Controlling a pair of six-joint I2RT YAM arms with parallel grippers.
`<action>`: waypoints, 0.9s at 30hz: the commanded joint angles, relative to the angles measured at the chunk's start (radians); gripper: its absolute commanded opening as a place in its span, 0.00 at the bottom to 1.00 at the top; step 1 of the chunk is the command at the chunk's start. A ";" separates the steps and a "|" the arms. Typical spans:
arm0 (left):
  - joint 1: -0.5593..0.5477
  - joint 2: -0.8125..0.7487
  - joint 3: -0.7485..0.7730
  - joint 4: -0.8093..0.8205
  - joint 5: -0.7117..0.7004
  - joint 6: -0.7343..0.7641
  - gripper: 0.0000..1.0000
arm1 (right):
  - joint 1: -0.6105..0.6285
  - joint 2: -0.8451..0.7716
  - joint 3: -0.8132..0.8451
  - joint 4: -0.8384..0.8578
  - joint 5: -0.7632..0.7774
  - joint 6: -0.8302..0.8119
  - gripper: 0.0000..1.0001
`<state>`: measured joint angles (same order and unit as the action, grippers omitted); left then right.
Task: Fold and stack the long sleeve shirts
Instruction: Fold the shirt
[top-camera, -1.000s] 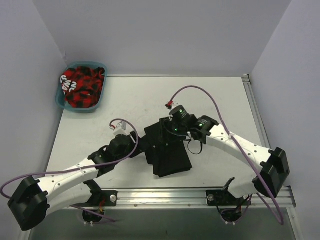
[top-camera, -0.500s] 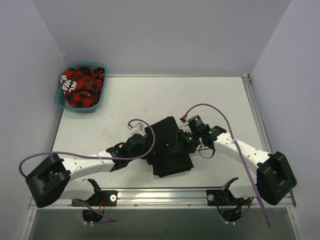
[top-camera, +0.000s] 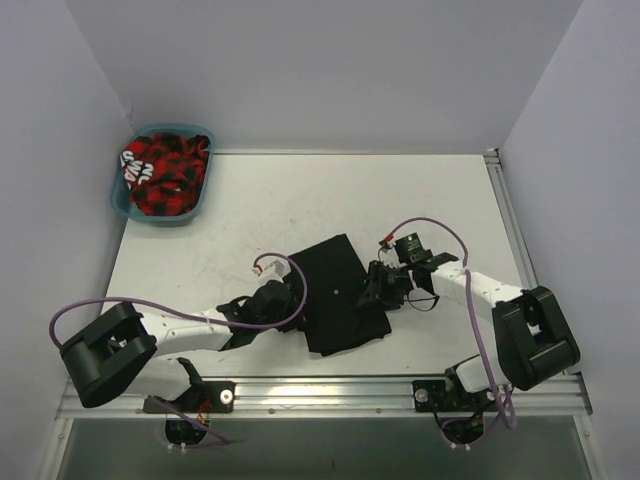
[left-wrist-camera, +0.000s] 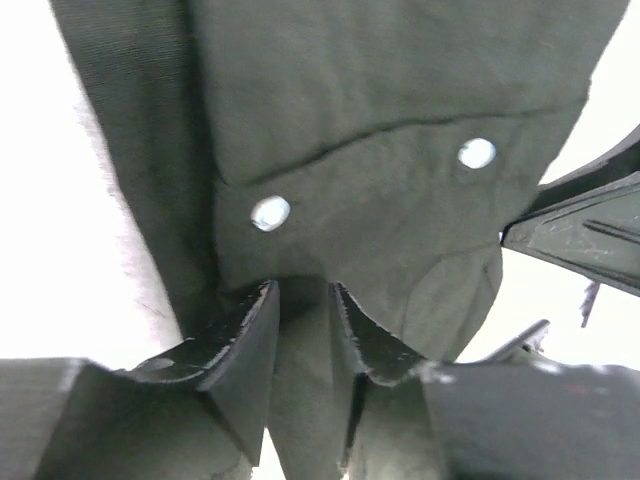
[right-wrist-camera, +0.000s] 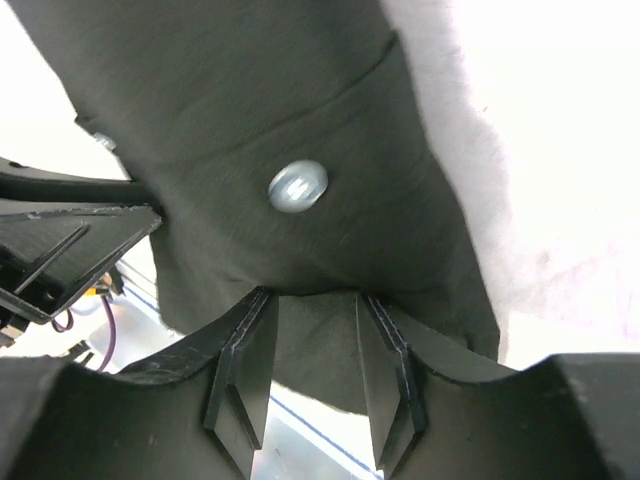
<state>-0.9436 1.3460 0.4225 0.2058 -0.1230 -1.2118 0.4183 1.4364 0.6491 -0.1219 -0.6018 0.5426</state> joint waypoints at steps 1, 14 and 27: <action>-0.004 -0.103 0.021 -0.022 -0.030 0.020 0.38 | -0.006 -0.128 0.087 -0.079 0.025 -0.038 0.39; 0.276 -0.006 0.265 -0.039 0.105 0.216 0.42 | 0.020 0.096 0.480 0.082 -0.052 0.077 0.47; 0.302 0.338 0.190 0.274 0.083 0.112 0.21 | -0.101 0.568 0.534 0.301 -0.147 0.091 0.47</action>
<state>-0.6521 1.6531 0.6434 0.3508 -0.0280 -1.0607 0.3801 1.9625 1.1866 0.1055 -0.7139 0.6266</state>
